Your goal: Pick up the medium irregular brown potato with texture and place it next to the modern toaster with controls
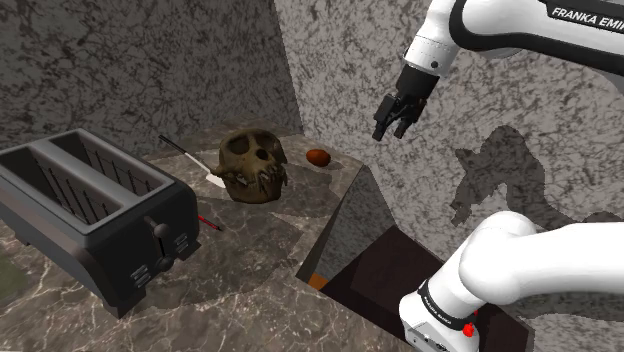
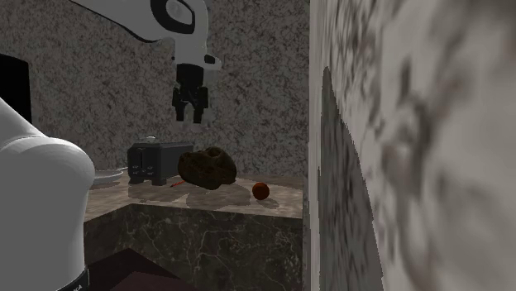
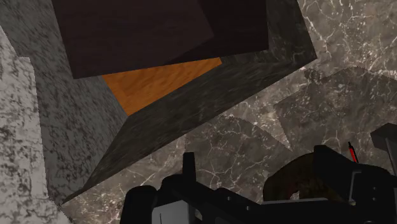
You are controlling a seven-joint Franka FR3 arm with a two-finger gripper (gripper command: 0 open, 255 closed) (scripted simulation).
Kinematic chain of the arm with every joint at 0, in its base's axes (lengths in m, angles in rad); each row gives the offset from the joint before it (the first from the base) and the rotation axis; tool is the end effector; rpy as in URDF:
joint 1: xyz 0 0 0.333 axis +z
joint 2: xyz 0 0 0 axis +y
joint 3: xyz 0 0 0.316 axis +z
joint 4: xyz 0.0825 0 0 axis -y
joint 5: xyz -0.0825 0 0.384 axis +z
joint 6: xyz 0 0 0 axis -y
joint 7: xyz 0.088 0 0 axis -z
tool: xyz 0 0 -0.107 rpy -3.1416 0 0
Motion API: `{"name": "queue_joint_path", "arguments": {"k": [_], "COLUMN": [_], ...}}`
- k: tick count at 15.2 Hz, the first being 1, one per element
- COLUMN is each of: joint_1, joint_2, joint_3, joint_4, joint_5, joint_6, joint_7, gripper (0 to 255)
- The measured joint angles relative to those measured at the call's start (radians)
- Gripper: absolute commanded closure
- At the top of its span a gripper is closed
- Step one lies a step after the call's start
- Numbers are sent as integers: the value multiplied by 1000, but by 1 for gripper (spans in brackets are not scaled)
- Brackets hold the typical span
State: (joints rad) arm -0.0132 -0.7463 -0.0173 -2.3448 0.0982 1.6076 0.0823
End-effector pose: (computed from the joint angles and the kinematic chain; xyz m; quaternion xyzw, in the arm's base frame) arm 0.3213 -0.0011 0.5872 -0.9969 0.0556 -0.0029 0.0550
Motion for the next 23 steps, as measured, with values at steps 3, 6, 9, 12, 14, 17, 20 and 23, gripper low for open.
{"name": "queue_joint_path", "arguments": {"k": [3,6,9,12,14,17,20,23], "joint_1": [2,9,23,40,53,77,98,102], "joint_2": [18,81,167,254,320,447,579,720], "joint_3": [-28,-96,-163,-231,-273,-335,-382,-415], "joint_4": [-12,-32,-22,-16,-1,48,117,200], "joint_5": [-3,-7,3,26,50,107,185,277], "joint_6": [31,112,185,256,295,348,373,378], "joint_7": [-45,-156,-274,-399,-485,-625,-766,-913], "gripper": [0,0,0,0,0,0,0,0]}}
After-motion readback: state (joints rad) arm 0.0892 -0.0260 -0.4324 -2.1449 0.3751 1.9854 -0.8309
